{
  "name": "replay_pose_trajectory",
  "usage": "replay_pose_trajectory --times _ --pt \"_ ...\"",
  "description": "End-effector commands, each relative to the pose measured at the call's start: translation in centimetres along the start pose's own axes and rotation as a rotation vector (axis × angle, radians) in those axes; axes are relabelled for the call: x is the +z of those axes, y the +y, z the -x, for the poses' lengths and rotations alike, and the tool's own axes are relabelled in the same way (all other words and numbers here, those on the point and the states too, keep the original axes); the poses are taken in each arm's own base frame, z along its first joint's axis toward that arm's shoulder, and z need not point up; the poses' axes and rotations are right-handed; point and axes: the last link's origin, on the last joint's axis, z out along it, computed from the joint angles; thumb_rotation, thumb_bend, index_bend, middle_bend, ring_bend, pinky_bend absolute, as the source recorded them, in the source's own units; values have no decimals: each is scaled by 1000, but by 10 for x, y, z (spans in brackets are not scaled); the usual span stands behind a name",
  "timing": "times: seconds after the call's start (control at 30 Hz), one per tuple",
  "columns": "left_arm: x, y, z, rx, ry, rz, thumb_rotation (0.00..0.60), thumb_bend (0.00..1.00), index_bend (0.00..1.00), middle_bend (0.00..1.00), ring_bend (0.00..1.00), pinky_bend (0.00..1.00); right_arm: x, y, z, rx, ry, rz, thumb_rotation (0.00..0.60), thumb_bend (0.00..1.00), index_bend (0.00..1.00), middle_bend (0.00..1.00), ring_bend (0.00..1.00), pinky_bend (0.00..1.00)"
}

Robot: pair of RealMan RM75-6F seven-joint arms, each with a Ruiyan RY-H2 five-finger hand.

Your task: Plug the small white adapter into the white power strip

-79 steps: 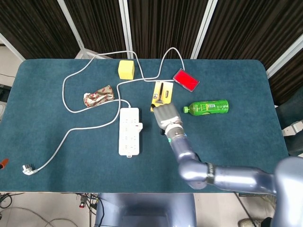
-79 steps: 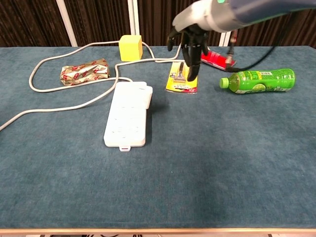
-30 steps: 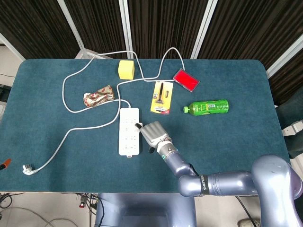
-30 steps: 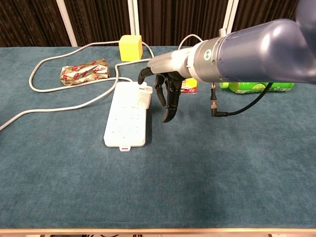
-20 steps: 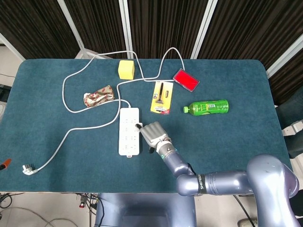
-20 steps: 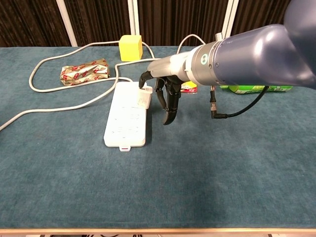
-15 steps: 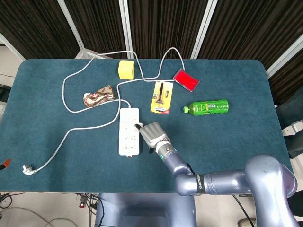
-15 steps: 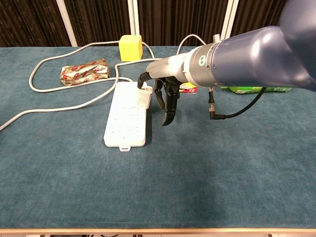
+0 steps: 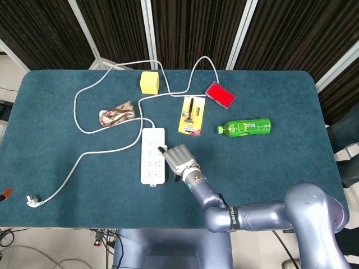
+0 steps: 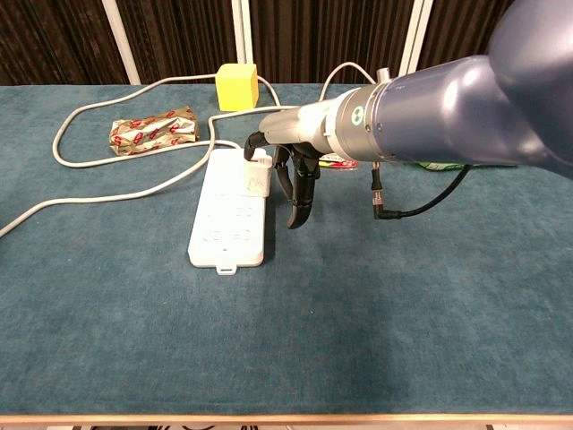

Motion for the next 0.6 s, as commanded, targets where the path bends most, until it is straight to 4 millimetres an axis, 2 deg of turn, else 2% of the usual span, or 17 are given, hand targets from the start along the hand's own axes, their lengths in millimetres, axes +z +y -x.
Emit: replay_pose_trajectory --times 0.03,0.27,0.6 --pt "0 0 0 -1 0 0 600 84 179 0 0 0 0 -2 0 -2 -1 -4 600 213 258 506 522 395" --pt "0 0 -1 -2 1 1 600 84 179 0 0 0 2 -6 4 -28 -6 -2 600 213 362 515 536 395" --pt "0 -1 -1 -5 2 -1 600 84 180 0 0 0 5 -13 11 -46 -15 -7 600 213 443 533 550 395"
